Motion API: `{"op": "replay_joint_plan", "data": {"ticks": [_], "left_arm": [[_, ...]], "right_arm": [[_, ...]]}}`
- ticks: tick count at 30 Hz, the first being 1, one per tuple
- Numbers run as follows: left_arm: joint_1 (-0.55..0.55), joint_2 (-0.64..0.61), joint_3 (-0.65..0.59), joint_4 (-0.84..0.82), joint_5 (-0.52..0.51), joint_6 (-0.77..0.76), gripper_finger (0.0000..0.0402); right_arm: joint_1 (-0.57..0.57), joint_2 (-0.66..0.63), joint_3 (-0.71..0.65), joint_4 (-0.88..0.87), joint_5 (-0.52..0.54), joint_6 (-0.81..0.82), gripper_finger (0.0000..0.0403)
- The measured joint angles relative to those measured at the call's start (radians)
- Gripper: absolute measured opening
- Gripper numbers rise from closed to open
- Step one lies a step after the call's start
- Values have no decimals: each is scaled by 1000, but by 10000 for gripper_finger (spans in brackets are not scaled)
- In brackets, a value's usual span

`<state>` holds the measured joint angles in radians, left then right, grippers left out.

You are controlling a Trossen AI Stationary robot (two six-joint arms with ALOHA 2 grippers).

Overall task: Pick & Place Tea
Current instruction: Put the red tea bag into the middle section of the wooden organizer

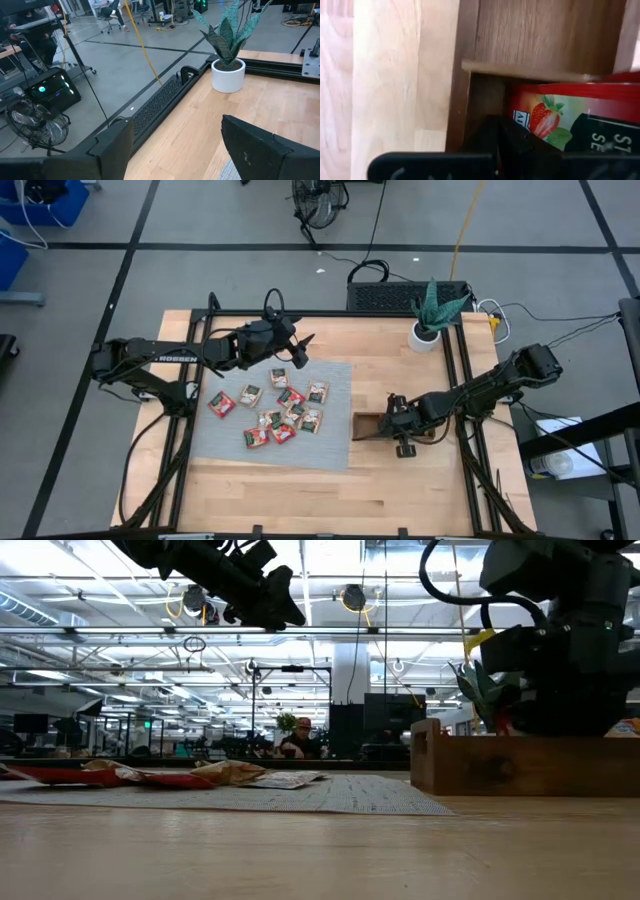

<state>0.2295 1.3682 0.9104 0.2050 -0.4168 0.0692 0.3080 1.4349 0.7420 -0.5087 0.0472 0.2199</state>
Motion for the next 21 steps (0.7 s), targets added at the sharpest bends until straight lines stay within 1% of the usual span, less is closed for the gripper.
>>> {"op": "replay_joint_plan", "data": {"ticks": [5,13,17,19,21], "left_arm": [[0,0,0,0,0,0,296],[0,0,0,-1,0,0,296],[0,0,0,-14,0,0,296],[0,0,0,-41,1,0,296],[0,0,0,-77,23,1,296]], "right_arm": [[1,0,45,-53,0,3,0],[2,-32,133,-68,0,-29,0],[-1,-89,134,-40,7,-52,0],[-7,-109,134,-4,30,-44,0],[-14,-121,134,55,58,-33,0]]}}
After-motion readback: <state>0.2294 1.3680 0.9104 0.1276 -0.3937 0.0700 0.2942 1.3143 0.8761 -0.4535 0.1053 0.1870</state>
